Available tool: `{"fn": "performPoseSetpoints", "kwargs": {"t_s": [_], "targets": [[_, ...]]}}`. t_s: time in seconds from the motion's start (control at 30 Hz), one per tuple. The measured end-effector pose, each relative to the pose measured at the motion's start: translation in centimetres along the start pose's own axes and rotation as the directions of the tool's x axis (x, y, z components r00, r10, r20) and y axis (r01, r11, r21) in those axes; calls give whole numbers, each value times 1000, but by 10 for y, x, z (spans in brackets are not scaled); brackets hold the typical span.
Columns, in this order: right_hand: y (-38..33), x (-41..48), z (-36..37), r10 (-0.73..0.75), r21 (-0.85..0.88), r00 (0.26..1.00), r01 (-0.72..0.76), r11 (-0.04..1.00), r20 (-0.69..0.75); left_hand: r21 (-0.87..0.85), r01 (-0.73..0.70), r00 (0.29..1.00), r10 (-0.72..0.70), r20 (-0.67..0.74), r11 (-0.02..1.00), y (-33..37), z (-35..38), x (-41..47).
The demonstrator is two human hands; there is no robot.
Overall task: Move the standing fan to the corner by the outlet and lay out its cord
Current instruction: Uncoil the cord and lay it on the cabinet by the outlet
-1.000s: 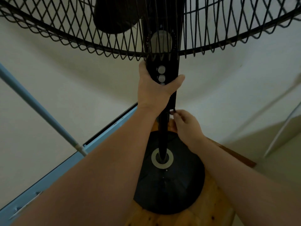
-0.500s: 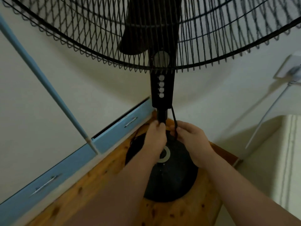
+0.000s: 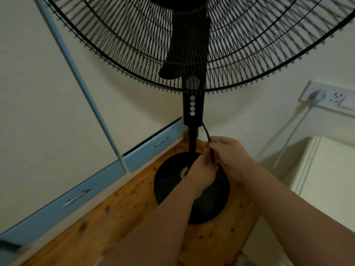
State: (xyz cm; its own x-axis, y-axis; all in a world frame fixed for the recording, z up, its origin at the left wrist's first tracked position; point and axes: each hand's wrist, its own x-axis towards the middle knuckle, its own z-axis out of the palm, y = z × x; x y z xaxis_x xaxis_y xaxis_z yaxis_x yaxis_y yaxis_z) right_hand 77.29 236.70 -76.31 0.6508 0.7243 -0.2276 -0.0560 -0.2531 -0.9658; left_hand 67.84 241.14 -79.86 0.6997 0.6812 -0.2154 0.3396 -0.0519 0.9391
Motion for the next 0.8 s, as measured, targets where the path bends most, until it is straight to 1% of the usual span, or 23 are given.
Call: {"fn": "performPoseSetpoints", "kwargs": {"t_s": [0.1,0.17,0.23,0.3,0.37,0.47,0.6,0.67,0.73,0.8], "targets": [[-3,-23,-8,-6,-8,1000,6,1000,27,8,4,999,-4,38,1000,9,6,-25],[-1,-34,-11,-4,-26,999,5,1000,50,12,6,1000,-6,15,1000,12,9,-34],[2,-50,-13,-7,-59,997,12,998,75,-55,24,1000,-24,-13,998,11,10,-46],[9,-65,-15,1,-85,996,7,996,93,-68,67,998,-68,-12,995,12,12,-60],[20,-79,-14,19,-77,994,-11,997,106,-89,115,993,-116,-3,989,7,14,-73],[29,-98,-10,47,-65,990,-38,997,133,-128,130,991,-132,-7,983,1,14,-93],[17,-119,-7,36,-47,986,-29,998,161,-276,125,989,-140,-36,953,6,7,-112],[5,-127,-7,-6,-55,983,17,998,182,-364,93,993,-113,-34,927,15,1,-119],[-10,-135,-8,-59,-48,979,70,996,195,-416,59,996,-79,-31,907,28,-5,-127],[-24,-142,-9,-76,-12,981,80,997,177,-470,32,998,-53,-33,882,43,-10,-133]]}}
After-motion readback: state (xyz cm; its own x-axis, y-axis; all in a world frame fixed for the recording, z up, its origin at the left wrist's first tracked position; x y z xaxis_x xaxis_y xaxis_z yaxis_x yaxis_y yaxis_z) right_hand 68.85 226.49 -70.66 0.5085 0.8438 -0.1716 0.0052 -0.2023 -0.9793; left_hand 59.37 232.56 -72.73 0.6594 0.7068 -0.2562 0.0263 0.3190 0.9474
